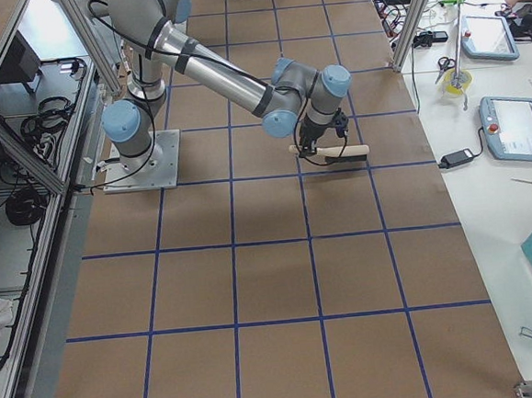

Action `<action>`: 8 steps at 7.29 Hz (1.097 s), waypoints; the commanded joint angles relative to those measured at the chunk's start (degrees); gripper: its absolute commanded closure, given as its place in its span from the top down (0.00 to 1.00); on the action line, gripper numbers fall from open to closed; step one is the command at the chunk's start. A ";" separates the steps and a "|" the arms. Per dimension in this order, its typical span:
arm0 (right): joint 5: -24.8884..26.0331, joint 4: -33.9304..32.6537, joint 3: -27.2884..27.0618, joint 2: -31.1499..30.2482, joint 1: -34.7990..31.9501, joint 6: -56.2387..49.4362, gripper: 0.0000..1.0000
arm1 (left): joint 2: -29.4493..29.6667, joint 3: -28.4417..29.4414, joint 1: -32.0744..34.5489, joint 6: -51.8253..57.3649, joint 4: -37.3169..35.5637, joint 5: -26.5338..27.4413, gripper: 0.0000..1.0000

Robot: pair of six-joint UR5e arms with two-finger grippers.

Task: Sweep and dump trash into bin
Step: 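Tip the dustpan over the black bin with the left while the right drops the brush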

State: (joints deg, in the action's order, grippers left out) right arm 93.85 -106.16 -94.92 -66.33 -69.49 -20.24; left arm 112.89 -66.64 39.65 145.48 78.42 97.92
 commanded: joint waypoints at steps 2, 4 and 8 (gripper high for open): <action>0.28 -0.01 -0.01 0.68 0.05 0.29 0.00 | 1.45 -0.50 1.99 4.79 -11.50 16.30 0.00; 0.37 -0.01 -0.01 0.76 0.05 0.38 0.72 | 3.56 -0.76 7.43 11.65 -20.01 25.43 0.00; 1.94 0.86 0.95 -1.07 0.05 0.73 1.00 | 3.92 -0.42 10.00 12.63 -20.86 28.39 0.00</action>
State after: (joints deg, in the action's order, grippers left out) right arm 94.59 -105.95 -94.59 -66.28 -69.43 -19.73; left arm 116.76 -67.18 49.43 157.97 57.64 126.67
